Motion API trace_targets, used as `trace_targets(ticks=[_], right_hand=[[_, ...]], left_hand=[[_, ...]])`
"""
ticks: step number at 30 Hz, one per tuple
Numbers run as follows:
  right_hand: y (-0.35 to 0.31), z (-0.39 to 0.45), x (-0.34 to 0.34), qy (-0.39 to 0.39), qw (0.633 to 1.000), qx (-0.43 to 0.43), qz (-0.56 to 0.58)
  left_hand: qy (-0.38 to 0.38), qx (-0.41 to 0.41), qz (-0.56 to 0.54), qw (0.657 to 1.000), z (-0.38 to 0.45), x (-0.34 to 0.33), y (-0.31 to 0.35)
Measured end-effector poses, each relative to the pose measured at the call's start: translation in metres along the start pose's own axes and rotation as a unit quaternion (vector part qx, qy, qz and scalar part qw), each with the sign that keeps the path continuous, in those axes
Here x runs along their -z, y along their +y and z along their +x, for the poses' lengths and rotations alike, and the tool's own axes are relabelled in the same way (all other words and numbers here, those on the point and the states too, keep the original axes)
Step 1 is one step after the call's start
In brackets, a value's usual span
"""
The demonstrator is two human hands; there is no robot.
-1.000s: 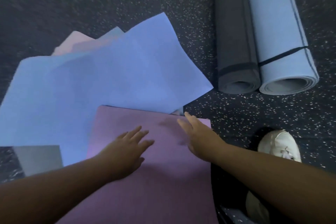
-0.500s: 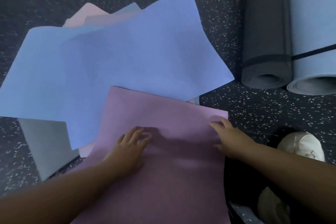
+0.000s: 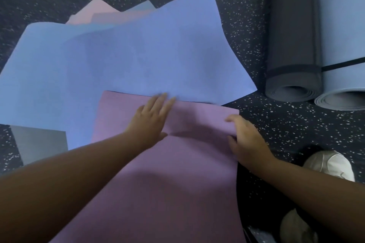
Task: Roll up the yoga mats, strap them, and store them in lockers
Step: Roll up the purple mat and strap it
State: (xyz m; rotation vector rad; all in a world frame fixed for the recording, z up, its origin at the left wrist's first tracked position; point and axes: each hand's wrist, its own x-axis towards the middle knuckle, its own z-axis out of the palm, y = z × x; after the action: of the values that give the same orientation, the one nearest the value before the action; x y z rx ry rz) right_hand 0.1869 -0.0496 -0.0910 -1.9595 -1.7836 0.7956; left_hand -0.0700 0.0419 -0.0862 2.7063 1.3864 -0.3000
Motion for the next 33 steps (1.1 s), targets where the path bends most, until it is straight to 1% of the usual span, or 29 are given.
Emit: trace_targets(ticks=[2, 4, 6, 9, 11, 13, 15, 17, 19, 21, 22, 24, 27, 29, 33], right_hand=[[-0.003, 0.002, 0.000, 0.059, 0.993, 0.098, -0.042], [-0.001, 0.011, 0.004, 0.094, 0.982, 0.155, -0.061], [-0.003, 0.022, 0.014, 0.112, 0.979, 0.160, -0.054], [-0.010, 0.033, 0.029, 0.153, 0.974, 0.162, -0.041], [-0.013, 0.035, 0.034, 0.166, 0.970, 0.173, -0.040], [-0.015, 0.035, 0.037, 0.166, 0.971, 0.168, -0.035], [-0.019, 0.032, 0.040, 0.151, 0.979, 0.138, -0.019], [-0.022, 0.031, 0.044, 0.110, 0.990, 0.090, 0.003], [-0.022, 0.030, 0.046, 0.067, 0.996, 0.053, -0.011], [-0.020, 0.029, 0.045, 0.059, 0.996, 0.040, -0.052], [-0.019, 0.028, 0.044, 0.063, 0.995, 0.042, -0.063], [-0.016, 0.027, 0.041, 0.073, 0.993, 0.056, -0.079], [-0.005, 0.025, 0.030, 0.093, 0.981, 0.110, -0.127], [-0.002, 0.020, 0.018, 0.067, 0.978, 0.136, -0.143], [-0.005, 0.009, 0.000, -0.007, 0.966, 0.205, -0.158]], left_hand=[[0.012, 0.008, 0.004, 1.000, 0.011, 0.013, 0.001], [0.003, 0.035, -0.021, 0.999, 0.020, 0.019, 0.001], [-0.015, 0.076, -0.081, 0.994, 0.025, 0.024, 0.002], [-0.007, 0.091, -0.129, 0.987, 0.034, 0.040, 0.004], [0.009, 0.116, -0.160, 0.980, 0.044, 0.054, 0.000], [0.047, 0.130, -0.193, 0.971, 0.054, 0.071, -0.006], [0.085, 0.116, -0.209, 0.967, 0.062, 0.083, -0.009], [0.133, 0.104, -0.216, 0.962, 0.067, 0.091, -0.009], [0.192, 0.099, -0.226, 0.950, 0.075, 0.100, -0.008], [0.231, 0.061, -0.243, 0.940, 0.084, 0.111, -0.009], [0.233, 0.031, -0.246, 0.940, 0.088, 0.117, -0.008], [0.206, -0.005, -0.227, 0.952, 0.094, 0.125, -0.004], [0.149, 0.036, -0.207, 0.966, 0.097, 0.128, 0.007], [0.084, 0.028, -0.186, 0.978, 0.091, 0.116, 0.014], [-0.022, -0.040, -0.138, 0.989, 0.061, 0.077, 0.020]])
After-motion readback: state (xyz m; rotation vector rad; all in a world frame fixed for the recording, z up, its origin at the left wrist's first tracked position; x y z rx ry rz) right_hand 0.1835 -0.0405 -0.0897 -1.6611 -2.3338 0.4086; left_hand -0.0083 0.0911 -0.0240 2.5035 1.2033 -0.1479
